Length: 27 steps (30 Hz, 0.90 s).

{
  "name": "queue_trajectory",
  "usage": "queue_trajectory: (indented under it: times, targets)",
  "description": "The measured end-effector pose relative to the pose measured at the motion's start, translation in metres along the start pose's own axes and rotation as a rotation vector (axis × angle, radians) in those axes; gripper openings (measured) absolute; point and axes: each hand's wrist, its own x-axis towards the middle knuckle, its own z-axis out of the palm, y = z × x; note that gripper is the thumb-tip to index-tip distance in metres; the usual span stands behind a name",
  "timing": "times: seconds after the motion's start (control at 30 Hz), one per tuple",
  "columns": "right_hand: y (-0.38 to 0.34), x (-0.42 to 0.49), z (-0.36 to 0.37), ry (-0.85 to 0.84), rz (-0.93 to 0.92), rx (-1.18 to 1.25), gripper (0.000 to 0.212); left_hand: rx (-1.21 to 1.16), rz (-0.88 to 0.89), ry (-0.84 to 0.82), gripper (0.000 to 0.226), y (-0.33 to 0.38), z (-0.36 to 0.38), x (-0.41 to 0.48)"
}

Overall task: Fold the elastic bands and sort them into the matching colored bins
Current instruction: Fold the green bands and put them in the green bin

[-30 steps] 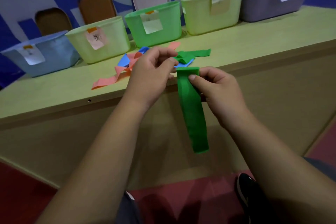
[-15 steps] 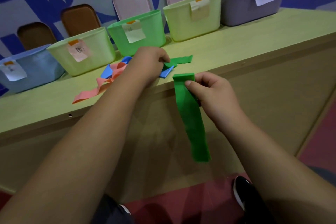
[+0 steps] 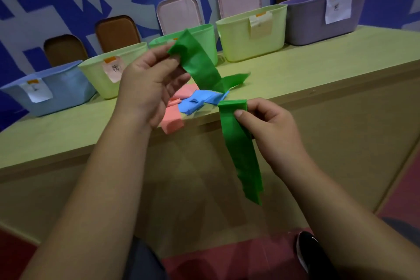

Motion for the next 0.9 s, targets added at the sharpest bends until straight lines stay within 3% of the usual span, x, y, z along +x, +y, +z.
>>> queue_trajectory:
  times: [0.2, 0.5, 0.9]
  targets:
    - [-0.004, -0.016, 0.016, -0.136, -0.046, 0.028, 0.012, -0.038, -0.148, 0.015, 0.022, -0.038, -0.046, -0.09]
    - [0.02, -0.042, 0.043, -0.535, 0.161, -0.155, 0.012, 0.012, -0.457, -0.051, 0.017, -0.099, -0.118, -0.167]
    - [0.046, -0.05, 0.061, -0.578, 0.457, 0.002, 0.009, -0.022, -0.508, 0.091, 0.02, -0.117, -0.143, -0.168]
